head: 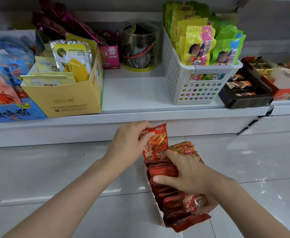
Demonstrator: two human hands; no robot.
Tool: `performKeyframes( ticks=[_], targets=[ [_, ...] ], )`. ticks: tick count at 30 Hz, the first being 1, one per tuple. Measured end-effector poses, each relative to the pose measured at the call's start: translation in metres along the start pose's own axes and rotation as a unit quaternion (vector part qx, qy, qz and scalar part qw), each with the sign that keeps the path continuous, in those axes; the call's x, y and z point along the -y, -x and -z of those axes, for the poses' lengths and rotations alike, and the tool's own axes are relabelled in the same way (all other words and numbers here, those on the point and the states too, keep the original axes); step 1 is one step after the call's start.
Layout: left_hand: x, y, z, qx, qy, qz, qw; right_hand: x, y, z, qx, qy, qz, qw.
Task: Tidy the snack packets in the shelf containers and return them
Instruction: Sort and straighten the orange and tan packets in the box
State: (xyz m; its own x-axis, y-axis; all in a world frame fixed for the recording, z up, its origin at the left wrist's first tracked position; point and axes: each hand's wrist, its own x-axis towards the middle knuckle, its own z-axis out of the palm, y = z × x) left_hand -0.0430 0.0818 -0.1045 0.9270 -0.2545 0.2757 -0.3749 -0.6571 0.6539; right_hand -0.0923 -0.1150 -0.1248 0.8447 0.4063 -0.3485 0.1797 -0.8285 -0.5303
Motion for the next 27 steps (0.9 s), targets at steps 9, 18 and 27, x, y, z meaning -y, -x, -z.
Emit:
performKeyframes(
  ticks=[9,18,27],
  targets=[
    [-0.007,-0.015,0.036,-0.083,0.126,0.093,0.984,0.004,0.008,-0.011,-0.216,-0.224,-0.031,0.95],
    [-0.018,-0.019,0.046,0.002,0.269,0.171,0.948,0.01,0.025,0.002,-0.106,-0.421,0.039,0.9],
    [-0.026,-0.015,0.021,0.097,0.259,0.187,0.943,0.018,0.027,0.01,-0.176,-0.489,-0.007,0.854]
  ],
)
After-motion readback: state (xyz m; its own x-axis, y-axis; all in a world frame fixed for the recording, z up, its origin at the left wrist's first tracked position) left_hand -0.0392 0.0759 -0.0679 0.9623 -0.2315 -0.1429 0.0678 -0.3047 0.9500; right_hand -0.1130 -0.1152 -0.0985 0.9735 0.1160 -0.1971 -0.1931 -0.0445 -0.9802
